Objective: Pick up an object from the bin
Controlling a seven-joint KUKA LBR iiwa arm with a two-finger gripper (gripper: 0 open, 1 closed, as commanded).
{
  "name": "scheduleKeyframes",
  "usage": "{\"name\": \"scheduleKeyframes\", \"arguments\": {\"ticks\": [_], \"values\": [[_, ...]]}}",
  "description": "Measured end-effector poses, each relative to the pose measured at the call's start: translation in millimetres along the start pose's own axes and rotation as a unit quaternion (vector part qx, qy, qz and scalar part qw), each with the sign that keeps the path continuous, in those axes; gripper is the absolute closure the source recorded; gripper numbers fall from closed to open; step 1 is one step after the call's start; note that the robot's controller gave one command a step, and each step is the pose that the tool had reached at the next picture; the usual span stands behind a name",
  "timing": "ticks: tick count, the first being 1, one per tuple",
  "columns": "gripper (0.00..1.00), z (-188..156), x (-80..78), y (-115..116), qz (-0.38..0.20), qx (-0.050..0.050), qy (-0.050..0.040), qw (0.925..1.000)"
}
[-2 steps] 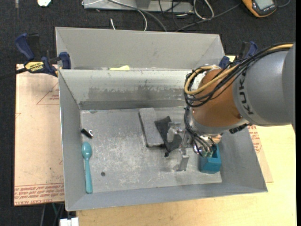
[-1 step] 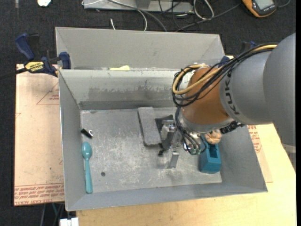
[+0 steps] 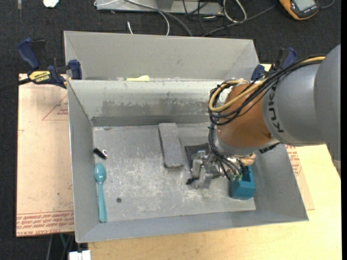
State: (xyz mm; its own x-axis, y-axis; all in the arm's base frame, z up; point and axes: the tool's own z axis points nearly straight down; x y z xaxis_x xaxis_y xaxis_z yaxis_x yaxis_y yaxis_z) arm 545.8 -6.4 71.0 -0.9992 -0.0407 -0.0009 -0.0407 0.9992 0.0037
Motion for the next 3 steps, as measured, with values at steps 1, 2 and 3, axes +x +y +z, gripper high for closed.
{"name": "scheduleKeyframes", "arguments": {"ticks": [1,2,3], "values": [[1.0,0,0.0,0,0.0,0.0,-0.0001,1.0],[1.0,-65,7.3,-3,0.002,0.0,0.0019,1.0],[1.0,-64,-1.3,-16,-0.096,0.0,-0.0046,0.9954]]}}
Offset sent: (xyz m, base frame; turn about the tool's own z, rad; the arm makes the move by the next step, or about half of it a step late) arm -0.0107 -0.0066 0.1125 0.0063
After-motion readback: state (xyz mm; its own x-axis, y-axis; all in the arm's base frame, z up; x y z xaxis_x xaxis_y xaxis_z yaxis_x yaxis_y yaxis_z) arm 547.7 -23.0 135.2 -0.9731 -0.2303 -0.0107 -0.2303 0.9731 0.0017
